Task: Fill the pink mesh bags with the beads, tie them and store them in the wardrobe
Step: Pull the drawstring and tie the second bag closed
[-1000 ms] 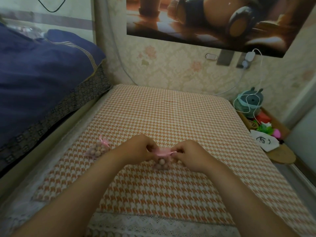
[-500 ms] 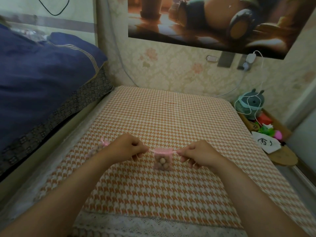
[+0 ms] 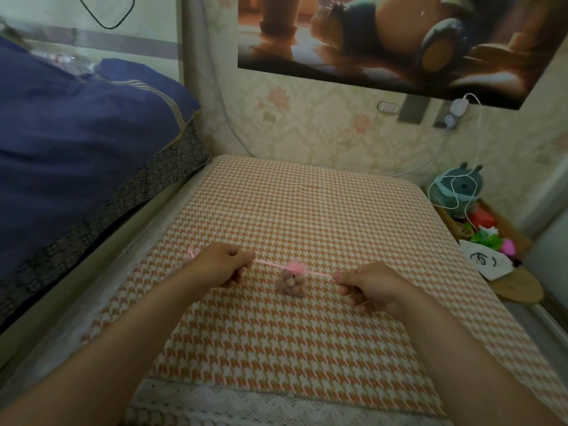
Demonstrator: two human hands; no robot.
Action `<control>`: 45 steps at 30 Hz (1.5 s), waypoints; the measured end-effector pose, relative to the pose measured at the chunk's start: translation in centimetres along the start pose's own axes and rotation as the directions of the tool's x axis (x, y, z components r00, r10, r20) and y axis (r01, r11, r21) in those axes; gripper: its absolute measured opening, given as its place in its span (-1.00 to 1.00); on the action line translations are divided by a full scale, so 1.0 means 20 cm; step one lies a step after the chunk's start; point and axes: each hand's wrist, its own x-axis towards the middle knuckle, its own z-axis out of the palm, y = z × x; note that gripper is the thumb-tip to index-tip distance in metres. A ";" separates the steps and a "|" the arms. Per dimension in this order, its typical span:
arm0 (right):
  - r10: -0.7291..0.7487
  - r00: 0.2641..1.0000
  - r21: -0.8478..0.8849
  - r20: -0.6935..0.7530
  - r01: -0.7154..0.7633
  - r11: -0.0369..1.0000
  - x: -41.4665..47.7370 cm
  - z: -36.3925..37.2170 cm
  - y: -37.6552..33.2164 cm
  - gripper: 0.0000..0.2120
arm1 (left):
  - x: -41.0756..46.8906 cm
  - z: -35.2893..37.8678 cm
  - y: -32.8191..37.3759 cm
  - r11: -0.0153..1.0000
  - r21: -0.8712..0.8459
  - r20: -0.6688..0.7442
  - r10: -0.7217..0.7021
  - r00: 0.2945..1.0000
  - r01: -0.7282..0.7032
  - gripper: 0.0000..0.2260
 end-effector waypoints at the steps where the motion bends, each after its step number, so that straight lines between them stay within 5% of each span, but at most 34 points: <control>1: -0.008 1.000 -0.016 0.008 0.008 1.000 0.00 0.00 0.00 -0.83 | 0.00 0.00 0.00 1.000 -0.001 -0.008 0.002 1.000 -0.002 -0.74; 9: 0.010 0.999 -0.172 0.034 -0.004 0.985 -0.02 0.00 0.00 -0.78 | -0.01 -0.02 -0.02 0.998 0.022 0.090 0.056 0.994 -0.058 -0.73; 16: 0.046 0.986 -0.337 0.162 0.011 0.941 -0.04 0.00 -0.01 -0.81 | -0.05 0.06 0.01 0.923 -0.360 0.242 0.233 0.942 -0.136 -0.67; 21: 0.096 0.971 -0.471 0.219 0.019 0.882 -0.05 0.01 -0.01 -0.81 | -0.06 0.20 0.04 0.932 -0.344 0.324 0.231 0.917 -0.113 -0.59; 27: -0.200 0.972 -0.375 0.126 0.233 0.897 -0.04 0.05 -0.04 -0.83 | -0.07 0.30 0.05 0.973 -0.088 0.308 0.232 0.923 -0.216 -0.68; 33: -0.514 0.857 -0.473 -0.026 0.442 0.762 0.01 0.18 -0.06 -0.85 | -0.05 0.32 0.05 0.966 0.048 0.350 0.223 0.910 -0.255 -0.70; 41: -0.577 0.806 -0.478 -0.133 0.458 0.750 0.03 0.24 -0.05 -0.94 | -0.05 0.30 0.05 0.989 -0.089 0.343 0.139 0.929 -0.116 -0.68; 45: -0.493 0.870 -0.362 -0.010 0.456 0.813 -0.03 0.24 -0.09 -0.84 | -0.02 0.29 0.04 0.987 -0.146 0.325 0.108 0.940 -0.063 -0.68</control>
